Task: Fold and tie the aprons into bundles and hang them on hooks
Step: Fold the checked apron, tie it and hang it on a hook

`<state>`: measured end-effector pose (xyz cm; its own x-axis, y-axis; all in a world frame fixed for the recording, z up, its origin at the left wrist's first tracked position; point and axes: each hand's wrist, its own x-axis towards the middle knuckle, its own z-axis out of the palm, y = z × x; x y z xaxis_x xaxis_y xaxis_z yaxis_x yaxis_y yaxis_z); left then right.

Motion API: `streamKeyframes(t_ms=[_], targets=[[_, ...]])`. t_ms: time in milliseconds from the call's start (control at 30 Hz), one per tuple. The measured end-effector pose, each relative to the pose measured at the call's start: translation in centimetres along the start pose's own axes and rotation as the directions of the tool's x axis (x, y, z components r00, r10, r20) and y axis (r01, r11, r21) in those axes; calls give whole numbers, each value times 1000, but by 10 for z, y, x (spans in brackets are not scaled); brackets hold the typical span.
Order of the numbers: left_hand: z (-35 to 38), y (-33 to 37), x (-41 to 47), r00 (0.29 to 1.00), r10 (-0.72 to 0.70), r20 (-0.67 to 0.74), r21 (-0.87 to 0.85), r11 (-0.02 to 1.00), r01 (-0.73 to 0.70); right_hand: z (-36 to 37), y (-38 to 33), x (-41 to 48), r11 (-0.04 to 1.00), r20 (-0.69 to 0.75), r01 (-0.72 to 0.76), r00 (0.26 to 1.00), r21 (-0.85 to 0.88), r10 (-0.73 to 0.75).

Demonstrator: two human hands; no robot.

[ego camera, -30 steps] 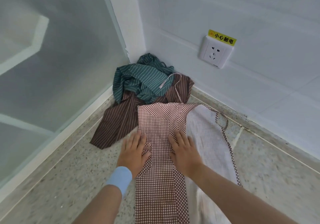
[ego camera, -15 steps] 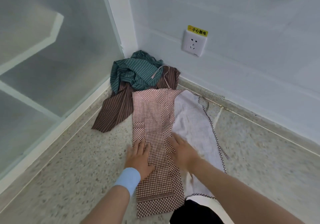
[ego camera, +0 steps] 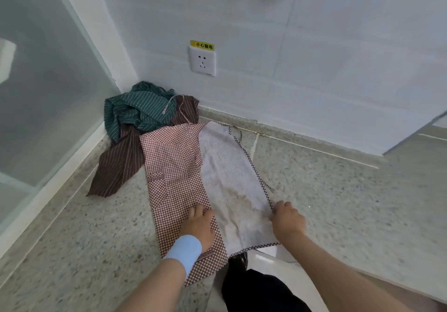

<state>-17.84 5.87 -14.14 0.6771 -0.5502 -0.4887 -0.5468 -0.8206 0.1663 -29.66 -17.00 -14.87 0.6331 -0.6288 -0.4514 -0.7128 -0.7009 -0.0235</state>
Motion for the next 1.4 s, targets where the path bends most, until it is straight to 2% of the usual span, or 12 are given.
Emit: streamKeyframes(t_ms=[100,200,300,367,500,667,767,867,1067,1167,1267,1400], targets=[[-6,5,-3,999,-13,-41,-51,999,11,-4,4,-4,998,-12,38,999,43,-38],[-20,17,-6,996,-71,-58,-386,921,43,-22,-4,-15,894,-58,86,996,439,-67],[-45,35,-17,985,-94,145,-844,507,173,-44,-26,-30,756,-103,188,982,627,-159],[-59,42,-27,962,3,273,-940,214,266,-59,-48,-41,684,-106,237,968,690,-229],[-70,27,-46,915,257,311,-944,-27,329,-77,-93,-55,554,15,214,925,805,-379],[-54,-15,-63,937,227,266,-912,-256,321,-70,-127,-63,473,301,58,702,879,-645],[-38,-45,-68,955,-31,294,-956,-2,295,-60,-142,-55,443,358,-62,693,894,-626],[-24,-64,-64,901,-327,285,-859,330,392,-45,-150,-42,545,339,-33,814,838,-472],[-26,-75,-60,768,-263,584,-329,789,519,-29,-152,-11,752,254,183,869,633,-425],[-45,-73,-38,857,-382,347,-168,873,457,-36,-148,8,790,200,194,907,581,-370],[-64,-59,-9,930,-363,-62,-374,872,316,-51,-136,37,859,103,206,953,468,-285],[-78,-26,32,997,-45,-65,-427,904,12,-64,-109,79,933,-9,169,984,317,-176]])
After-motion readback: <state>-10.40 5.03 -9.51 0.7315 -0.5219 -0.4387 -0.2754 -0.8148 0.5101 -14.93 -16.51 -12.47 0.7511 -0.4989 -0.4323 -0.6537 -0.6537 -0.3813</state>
